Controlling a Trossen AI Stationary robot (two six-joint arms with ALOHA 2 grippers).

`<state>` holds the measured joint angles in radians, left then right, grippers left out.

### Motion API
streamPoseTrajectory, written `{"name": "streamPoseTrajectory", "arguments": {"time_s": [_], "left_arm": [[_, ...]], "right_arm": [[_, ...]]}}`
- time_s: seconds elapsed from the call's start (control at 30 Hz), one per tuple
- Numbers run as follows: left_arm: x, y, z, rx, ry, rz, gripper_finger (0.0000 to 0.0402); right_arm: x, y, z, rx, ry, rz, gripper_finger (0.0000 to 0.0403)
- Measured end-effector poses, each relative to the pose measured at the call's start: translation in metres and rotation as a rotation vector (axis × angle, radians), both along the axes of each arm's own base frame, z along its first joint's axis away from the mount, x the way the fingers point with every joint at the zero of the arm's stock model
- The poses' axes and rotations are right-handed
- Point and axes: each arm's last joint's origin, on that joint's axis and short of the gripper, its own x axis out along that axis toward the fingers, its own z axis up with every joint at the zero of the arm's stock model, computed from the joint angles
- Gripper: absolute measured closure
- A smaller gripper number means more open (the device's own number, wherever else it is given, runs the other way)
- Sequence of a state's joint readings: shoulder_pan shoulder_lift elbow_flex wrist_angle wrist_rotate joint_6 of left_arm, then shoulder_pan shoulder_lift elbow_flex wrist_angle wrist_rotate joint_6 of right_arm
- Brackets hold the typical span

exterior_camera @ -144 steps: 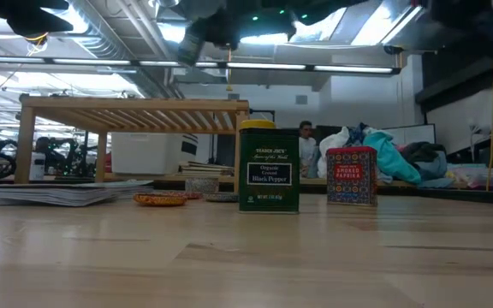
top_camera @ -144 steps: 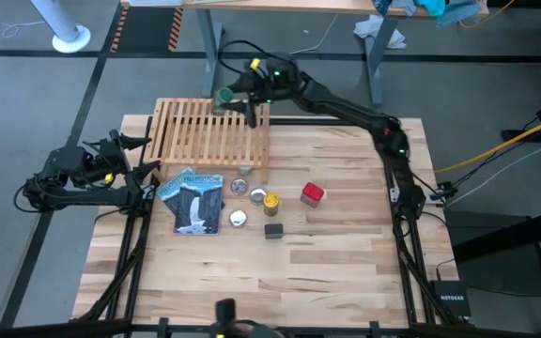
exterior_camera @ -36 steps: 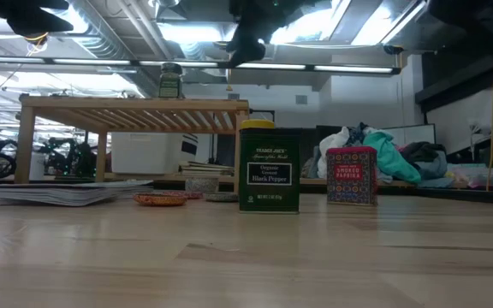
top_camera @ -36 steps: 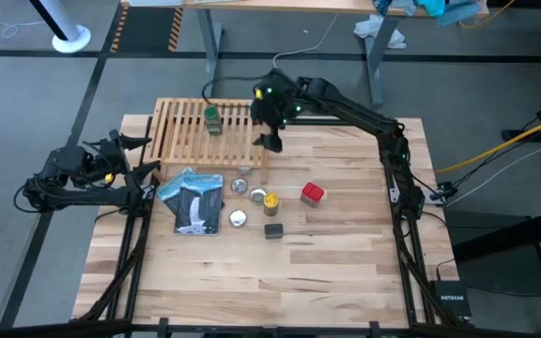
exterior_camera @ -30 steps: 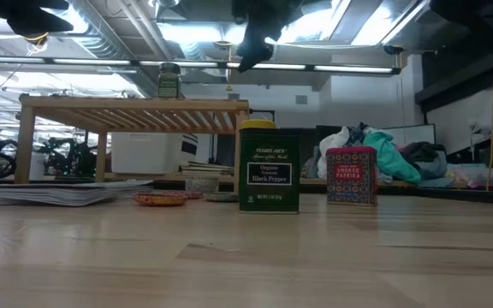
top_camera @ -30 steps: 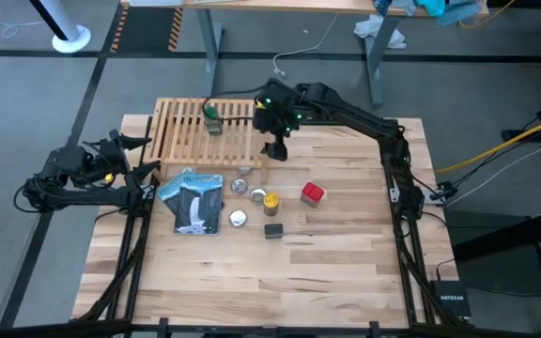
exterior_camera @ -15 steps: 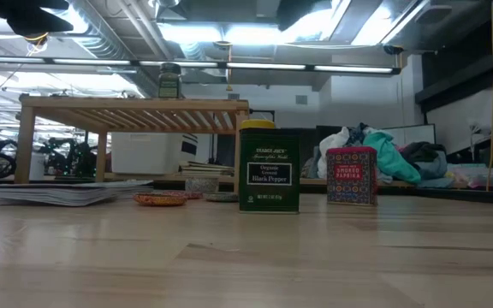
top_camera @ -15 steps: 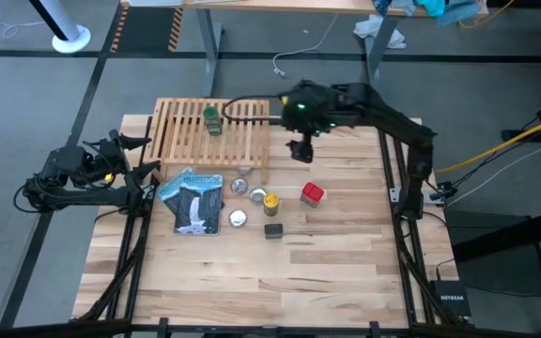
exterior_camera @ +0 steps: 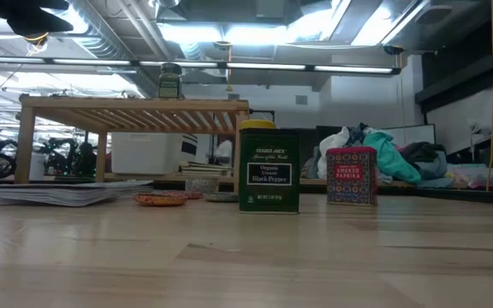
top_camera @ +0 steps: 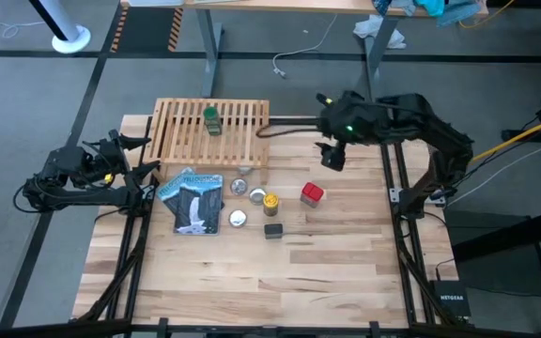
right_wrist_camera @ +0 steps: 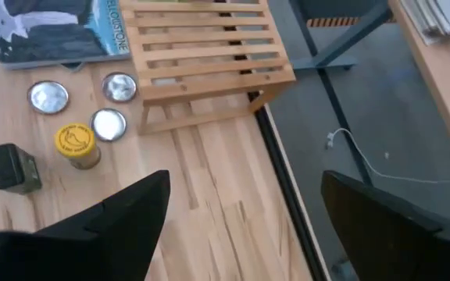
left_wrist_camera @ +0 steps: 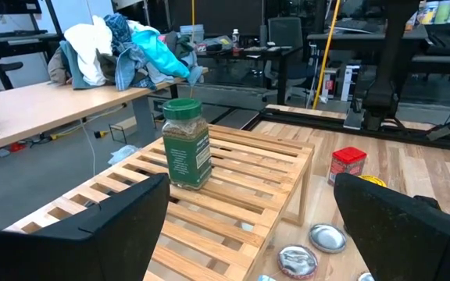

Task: Shelf spices
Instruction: Put the yellow seasoning bottle on the shelf

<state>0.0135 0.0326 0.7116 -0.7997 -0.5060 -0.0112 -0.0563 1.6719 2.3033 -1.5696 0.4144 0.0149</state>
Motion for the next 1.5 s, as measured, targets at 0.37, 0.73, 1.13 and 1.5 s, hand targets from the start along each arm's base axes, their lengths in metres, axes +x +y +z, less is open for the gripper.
{"name": "streamPoseTrajectory", "arguments": {"time_s": [0.37, 0.73, 1.13, 1.5], "left_arm": [[0.0, 0.0, 0.0, 0.0, 0.0, 0.0, 0.0045], [0.0, 0.0, 0.0, 0.0, 0.0, 0.0, 0.0045], [0.0, 0.0, 0.0, 0.0, -0.001, 0.0, 0.0045], [0.0, 0.0, 0.0, 0.0, 0.0, 0.0, 0.0045]], "right_arm": [[-0.02, 0.017, -0.059, -0.024, 0.018, -0.089, 0.0063], [-0.025, 0.019, -0.172, 0.057, -0.386, -0.039, 0.0063], [-0.01, 0.024, -0.257, 0.181, -0.628, 0.109, 0.0063], [0.02, 0.027, -0.298, 0.281, -0.594, 0.177, 0.0063]]}}
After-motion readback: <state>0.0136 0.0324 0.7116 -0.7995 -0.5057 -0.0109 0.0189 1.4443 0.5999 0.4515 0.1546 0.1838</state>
